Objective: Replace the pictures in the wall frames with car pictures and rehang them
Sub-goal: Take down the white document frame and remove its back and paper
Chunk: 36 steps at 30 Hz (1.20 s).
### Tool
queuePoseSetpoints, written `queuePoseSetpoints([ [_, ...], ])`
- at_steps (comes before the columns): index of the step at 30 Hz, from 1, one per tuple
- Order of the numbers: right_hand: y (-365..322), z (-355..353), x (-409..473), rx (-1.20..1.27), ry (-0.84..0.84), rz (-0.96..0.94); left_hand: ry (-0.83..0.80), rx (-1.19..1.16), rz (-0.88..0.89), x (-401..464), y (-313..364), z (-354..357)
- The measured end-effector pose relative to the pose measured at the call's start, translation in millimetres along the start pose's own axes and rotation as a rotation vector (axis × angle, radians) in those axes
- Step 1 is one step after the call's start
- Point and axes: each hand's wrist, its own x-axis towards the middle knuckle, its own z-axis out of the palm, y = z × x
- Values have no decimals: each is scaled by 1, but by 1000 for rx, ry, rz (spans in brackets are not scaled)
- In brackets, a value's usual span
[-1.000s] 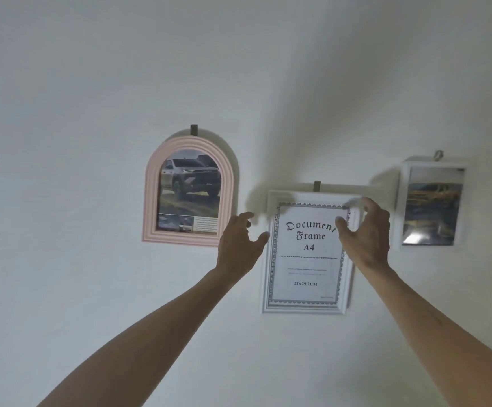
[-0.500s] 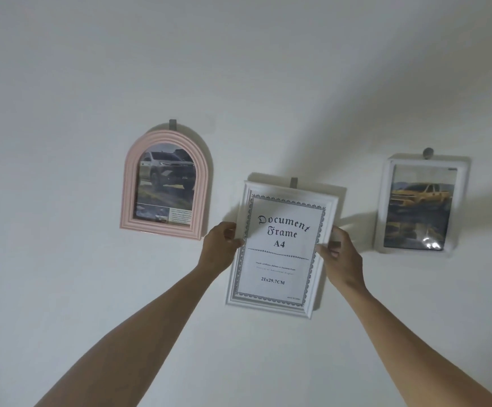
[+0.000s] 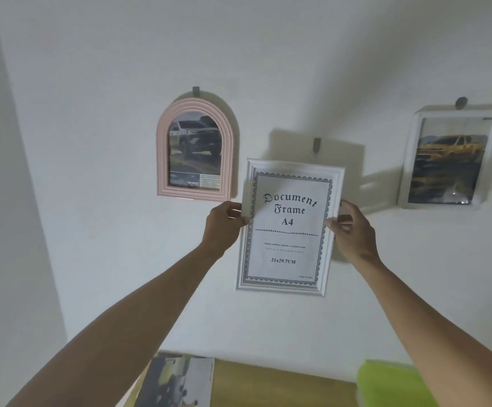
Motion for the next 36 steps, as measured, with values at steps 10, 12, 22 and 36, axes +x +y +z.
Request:
queuePoseSetpoints([
  [10,30,75,-114,-59,-129,194,-132,-53,-287,-83,-91,-70],
  [12,37,89,-139,-90,-165,249,-148,-40,-325,-98,-106,-82],
  [22,-11,170,-237,-58,-459,433,-174,279,-255,-188,-165,-100],
  [36,-23,169,-238,70,-346,605,-145,328,65,-224,-205,-80],
])
